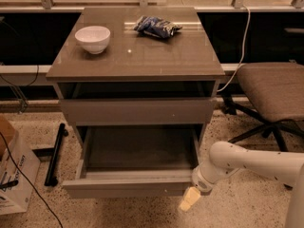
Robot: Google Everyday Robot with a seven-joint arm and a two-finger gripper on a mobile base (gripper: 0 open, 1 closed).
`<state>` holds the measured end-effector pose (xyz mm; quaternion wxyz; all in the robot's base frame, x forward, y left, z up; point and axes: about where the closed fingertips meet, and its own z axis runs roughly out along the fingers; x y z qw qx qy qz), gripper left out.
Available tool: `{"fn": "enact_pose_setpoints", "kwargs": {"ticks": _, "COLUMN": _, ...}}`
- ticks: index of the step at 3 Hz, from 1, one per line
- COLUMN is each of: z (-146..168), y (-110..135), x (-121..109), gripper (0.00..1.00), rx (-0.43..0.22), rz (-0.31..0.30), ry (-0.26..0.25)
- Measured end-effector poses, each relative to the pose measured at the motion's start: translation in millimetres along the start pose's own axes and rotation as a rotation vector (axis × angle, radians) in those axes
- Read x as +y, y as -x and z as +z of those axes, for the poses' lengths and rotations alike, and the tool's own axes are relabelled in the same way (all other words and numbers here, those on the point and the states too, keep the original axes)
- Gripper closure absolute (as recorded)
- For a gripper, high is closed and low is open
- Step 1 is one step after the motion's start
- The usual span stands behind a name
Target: Open middle drawer
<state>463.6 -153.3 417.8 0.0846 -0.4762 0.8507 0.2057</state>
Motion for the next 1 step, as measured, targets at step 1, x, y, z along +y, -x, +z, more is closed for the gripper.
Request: {"fn": "enact_pose_setpoints", "kwargs": {"ticks": 1, "z": 0.0, "y": 0.0, "x": 0.0, "gripper": 0.00, "rx": 0.000, "rz": 0.000, "ry": 0.000}}
